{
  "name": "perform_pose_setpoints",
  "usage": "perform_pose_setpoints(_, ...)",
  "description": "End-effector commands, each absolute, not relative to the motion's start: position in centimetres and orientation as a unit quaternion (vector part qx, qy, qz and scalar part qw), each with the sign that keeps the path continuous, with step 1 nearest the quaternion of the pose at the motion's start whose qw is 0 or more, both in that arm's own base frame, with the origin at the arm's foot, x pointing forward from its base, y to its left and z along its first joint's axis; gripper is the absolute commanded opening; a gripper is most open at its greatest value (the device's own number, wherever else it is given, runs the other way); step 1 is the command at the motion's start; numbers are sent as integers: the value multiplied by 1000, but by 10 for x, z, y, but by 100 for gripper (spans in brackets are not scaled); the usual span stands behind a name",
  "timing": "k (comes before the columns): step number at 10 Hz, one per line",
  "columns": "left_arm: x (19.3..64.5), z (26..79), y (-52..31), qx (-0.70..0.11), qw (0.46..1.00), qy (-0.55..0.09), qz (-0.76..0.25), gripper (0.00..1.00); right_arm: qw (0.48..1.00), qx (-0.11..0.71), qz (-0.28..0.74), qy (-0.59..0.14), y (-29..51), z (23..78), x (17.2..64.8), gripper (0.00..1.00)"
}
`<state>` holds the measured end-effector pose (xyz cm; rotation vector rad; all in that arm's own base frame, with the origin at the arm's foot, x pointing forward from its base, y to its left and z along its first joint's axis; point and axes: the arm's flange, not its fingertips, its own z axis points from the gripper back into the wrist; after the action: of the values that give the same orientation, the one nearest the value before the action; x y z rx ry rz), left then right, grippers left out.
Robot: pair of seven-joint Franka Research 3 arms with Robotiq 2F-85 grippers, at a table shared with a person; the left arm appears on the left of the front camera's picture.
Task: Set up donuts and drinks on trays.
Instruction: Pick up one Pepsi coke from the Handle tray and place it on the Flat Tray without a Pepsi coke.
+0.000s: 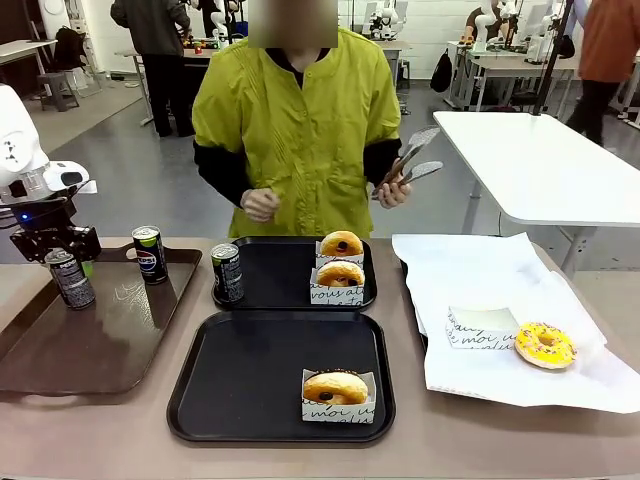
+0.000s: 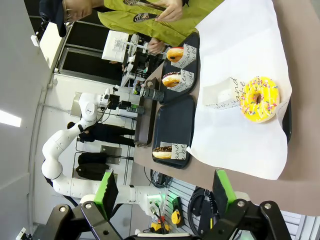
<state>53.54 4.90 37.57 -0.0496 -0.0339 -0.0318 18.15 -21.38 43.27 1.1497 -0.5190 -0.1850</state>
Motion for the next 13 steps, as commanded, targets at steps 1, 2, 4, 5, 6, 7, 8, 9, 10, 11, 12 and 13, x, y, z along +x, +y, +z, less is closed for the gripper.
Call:
perform_pose_setpoints(1, 529, 373, 51, -25, 999, -16, -20, 0, 798, 542, -79, -250, -214, 433, 183, 100)
perform_pose_setpoints(2, 529, 378, 49, -27, 999, -8, -24, 0, 798, 542, -79, -250, -214, 433, 183, 100)
perform_pose_setpoints(4, 508, 420, 27, -38, 998, 31, -33, 0, 798, 542, -79, -250, -214, 433, 183, 100)
perform_pose_setpoints(5, 491, 446, 15, -46, 997, 39, -55, 0, 798, 542, -79, -250, -214, 433, 183, 100)
perform_pose_setpoints(6, 464, 482, 0, -55, 994, 45, -85, 0, 798, 542, -79, -250, -214, 433, 183, 100)
perform_pose_setpoints(7, 445, 506, -11, -58, 992, 42, -108, 0, 798, 542, -79, -250, -214, 433, 183, 100)
perform_pose_setpoints(8, 410, 535, -26, -58, 988, 31, -141, 0, 798, 542, -79, -250, -214, 433, 183, 100)
perform_pose_setpoints(9, 389, 547, -34, -56, 986, 30, -157, 0, 798, 542, -79, -250, -214, 433, 183, 100)
perform_pose_setpoints(10, 371, 556, -40, -47, 984, 27, -168, 0, 798, 542, -79, -250, -214, 433, 183, 100)
perform_pose_setpoints(11, 361, 561, -43, -45, 984, 27, -172, 0, 798, 542, -79, -250, -214, 433, 183, 100)
perform_pose_setpoints(12, 356, 564, -42, -44, 985, 30, -163, 0, 798, 542, -79, -250, -214, 433, 183, 100)
perform_pose_setpoints(13, 353, 566, -37, -41, 987, 19, -153, 0, 798, 542, -79, -250, -214, 433, 183, 100)
